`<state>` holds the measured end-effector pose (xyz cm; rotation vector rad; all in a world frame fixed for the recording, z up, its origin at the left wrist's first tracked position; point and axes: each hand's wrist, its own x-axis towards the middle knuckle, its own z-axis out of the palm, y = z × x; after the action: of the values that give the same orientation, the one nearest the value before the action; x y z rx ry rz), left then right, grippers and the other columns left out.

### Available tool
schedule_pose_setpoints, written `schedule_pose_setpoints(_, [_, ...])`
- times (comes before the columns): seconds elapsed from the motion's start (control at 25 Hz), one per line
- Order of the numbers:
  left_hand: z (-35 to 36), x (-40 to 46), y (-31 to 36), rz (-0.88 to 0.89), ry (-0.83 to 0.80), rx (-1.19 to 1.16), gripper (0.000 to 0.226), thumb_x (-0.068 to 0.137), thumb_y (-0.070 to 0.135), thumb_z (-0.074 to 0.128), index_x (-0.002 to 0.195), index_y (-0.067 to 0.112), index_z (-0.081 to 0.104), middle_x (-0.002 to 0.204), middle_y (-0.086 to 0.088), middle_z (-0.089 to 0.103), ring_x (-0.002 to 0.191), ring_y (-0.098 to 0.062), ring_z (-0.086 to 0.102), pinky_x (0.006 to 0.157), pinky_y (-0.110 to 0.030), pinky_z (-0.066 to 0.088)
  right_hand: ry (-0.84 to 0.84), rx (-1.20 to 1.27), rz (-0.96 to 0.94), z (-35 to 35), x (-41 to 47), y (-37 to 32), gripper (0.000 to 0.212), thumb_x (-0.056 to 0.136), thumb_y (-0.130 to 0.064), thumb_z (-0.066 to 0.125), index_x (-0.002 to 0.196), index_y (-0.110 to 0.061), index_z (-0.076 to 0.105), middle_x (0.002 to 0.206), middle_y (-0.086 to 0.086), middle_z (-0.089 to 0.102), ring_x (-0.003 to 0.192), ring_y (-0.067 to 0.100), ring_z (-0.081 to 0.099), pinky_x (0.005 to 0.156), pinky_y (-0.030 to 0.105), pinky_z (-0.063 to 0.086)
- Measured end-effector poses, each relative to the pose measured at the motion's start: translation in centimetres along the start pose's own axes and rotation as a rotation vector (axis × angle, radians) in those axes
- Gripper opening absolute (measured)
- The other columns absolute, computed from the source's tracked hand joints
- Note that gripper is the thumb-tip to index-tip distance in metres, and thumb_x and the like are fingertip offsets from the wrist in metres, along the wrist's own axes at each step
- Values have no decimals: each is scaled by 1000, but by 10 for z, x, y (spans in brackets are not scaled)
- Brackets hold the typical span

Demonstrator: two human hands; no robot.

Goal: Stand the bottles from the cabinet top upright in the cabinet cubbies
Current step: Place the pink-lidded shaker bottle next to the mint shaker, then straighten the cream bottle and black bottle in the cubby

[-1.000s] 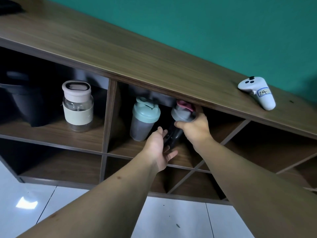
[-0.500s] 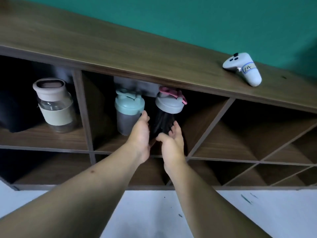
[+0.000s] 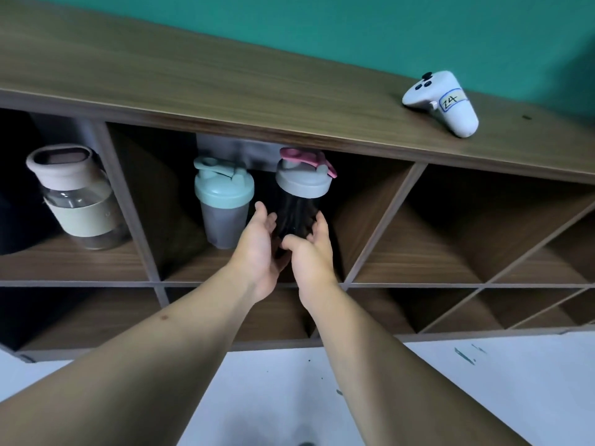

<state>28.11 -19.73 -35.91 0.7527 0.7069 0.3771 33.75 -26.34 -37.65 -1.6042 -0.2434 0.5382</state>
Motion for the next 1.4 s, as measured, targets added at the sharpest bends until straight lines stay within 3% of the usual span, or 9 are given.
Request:
schedule_pose_setpoints(0.12, [0,-9,4,35,89,84,45,108,58,37,104,23,65,91,9,77,90,-12,74,93,-38,56,84,-52,17,1,-11,-3,92,74,-9,70,156,-34,35,139,-9,55,120,13,57,103,34,45])
schedule_pose_setpoints(0.28, [-13,-14,8,156,435,281,38,103,47,46,100,12,62,118,-19,72,103,-36,68,99,-52,56,172,-229,-34,13,-33,11,41,85,-5,66,119,-27,61,106,1,69,98,20,68,91,33,56])
schedule_pose_setpoints(0.44, [-33,-21,22,239,576,279,54,99,43,53,141,10,49,140,-14,58,118,-35,60,99,-42,47,-93,-154,-20,51,-31,0,64,87,9,54,146,-18,53,131,0,65,120,9,62,106,27,49])
schedule_pose_setpoints(0.52, [-44,-11,24,215,467,155,77,88,55,54,155,18,43,150,-10,58,129,-34,61,111,-50,47,-187,-78,-9,66,-30,-7,77,86,14,51,155,-19,41,120,-18,61,104,-10,60,95,14,47])
schedule_pose_setpoints(0.64, [-59,2,27,115,306,-37,65,88,57,53,144,25,61,138,-4,72,122,-25,69,113,-46,48,-192,-52,22,80,-26,-7,80,88,7,56,156,-30,39,100,-34,54,98,-9,58,98,20,44])
schedule_pose_setpoints(0.92, [-57,-21,38,41,218,-158,53,98,55,50,129,15,67,123,-8,75,115,-24,70,110,-40,48,-54,-73,28,93,-24,11,68,79,-1,62,140,-31,55,110,-16,69,111,14,68,106,37,51])
schedule_pose_setpoints(1.08, [-80,-14,36,4,340,230,69,85,55,49,134,11,68,124,-16,76,111,-41,72,102,-48,56,33,-80,128,98,-42,22,16,74,-18,63,82,-22,76,87,11,79,90,35,75,86,51,62])
schedule_pose_setpoints(1.2, [-89,-67,60,-93,316,421,51,105,39,42,126,-1,66,126,-27,72,112,-46,71,95,-52,59,-67,-210,151,111,-71,19,19,74,-16,57,79,-16,75,76,13,77,78,39,75,65,53,65])
schedule_pose_setpoints(1.4, [-169,-104,95,-165,384,561,37,89,20,39,84,-4,67,77,-23,69,74,-37,68,75,-46,61,-323,-365,68,170,-133,-10,22,76,3,48,66,-4,66,71,23,75,62,35,72,57,50,63])
